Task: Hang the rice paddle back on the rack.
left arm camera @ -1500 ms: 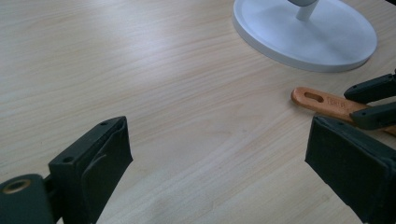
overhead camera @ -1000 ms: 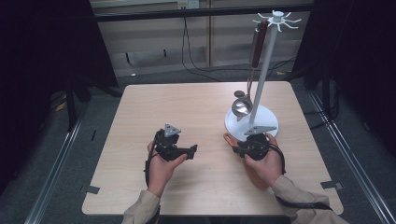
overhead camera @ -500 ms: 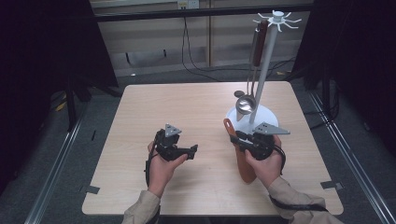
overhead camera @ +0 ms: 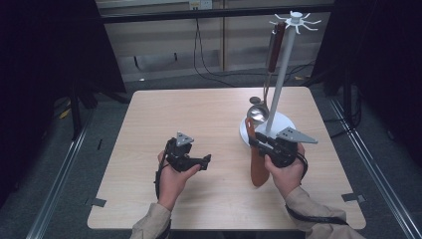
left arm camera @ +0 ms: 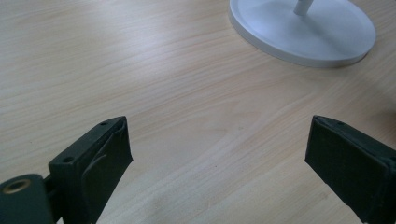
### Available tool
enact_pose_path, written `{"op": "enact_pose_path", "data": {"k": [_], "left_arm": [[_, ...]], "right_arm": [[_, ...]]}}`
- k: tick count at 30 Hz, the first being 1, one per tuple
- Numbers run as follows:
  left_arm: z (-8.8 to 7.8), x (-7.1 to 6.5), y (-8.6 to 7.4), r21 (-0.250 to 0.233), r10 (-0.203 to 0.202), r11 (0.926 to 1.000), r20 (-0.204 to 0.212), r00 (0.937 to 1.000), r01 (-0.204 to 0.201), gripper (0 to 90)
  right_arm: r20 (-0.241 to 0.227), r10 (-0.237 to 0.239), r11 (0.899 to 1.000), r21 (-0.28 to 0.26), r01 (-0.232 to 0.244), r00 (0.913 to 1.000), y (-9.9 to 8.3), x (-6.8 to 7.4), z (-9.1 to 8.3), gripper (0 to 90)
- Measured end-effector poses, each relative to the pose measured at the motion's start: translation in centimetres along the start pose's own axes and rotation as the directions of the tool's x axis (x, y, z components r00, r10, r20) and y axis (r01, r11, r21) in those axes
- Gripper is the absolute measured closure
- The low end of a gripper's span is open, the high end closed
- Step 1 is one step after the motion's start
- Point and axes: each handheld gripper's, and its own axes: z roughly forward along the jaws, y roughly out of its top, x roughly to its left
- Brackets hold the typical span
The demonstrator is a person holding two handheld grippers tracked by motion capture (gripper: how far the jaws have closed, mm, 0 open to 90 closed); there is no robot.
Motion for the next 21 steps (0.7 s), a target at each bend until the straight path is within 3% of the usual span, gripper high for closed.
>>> {"op": "enact_pose_path", "data": {"k": [5, 14, 21], "left_arm": [[-0.10, 0.00, 0.04, 0.006, 0.006, 1.0000, 0.002, 1.0000, -0.006, 6.5], [0.08, -0.16, 0.01, 0.008, 0.007, 0.9999, 0.001, 1.0000, -0.007, 6.5], [0.05, -0.14, 0.00, 0.009, 0.007, 0.9999, 0.002, 1.0000, -0.007, 6.5]], "right_arm": [[0.008, 0.021, 0.999, -0.036, -0.021, 0.9997, 0.40, -0.37, -0.45, 66.6], [-0.014, -0.003, 0.995, -0.099, 0.001, 0.9999, 0.81, -0.19, -0.84, 66.6], [-0.016, -0.017, 0.993, -0.116, 0.015, 0.9997, 1.05, 0.05, -0.88, 66.6]]}}
